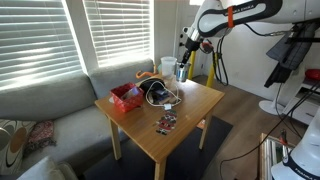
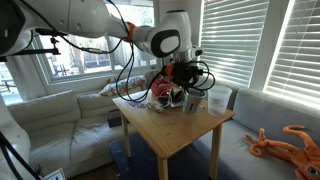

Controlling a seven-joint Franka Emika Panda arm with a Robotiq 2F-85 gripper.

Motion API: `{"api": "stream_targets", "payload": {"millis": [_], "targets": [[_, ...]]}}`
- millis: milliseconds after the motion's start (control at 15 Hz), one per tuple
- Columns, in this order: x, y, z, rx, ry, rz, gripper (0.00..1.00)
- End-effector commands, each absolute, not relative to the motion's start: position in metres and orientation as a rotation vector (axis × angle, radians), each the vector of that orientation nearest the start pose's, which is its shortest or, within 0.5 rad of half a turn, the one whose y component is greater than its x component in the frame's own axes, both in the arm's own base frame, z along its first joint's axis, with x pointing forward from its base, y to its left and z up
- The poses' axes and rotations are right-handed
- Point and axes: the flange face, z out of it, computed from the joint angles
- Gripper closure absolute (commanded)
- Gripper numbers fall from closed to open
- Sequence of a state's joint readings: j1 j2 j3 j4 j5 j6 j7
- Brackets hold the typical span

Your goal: Pick up the silver cup and pour all its contents onto the table, put the silver cup back on the table

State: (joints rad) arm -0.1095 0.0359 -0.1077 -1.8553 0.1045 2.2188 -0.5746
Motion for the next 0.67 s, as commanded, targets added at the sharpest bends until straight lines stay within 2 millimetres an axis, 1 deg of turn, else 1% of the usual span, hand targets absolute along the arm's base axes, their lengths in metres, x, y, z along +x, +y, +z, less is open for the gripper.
{"api": "stream_targets", "payload": {"millis": [0, 267, 533, 600], "targets": [[0.579, -0.111, 0.523, -3.179, -0.531, -0.541, 0.99], [0.579, -0.102, 0.508, -3.233, -0.526, -0.548, 0.99], [0.577, -0.097, 0.499, -3.287, -0.487, -0.569, 0.99], [0.576, -0.096, 0.497, -3.294, -0.481, -0.559, 0.71]]}}
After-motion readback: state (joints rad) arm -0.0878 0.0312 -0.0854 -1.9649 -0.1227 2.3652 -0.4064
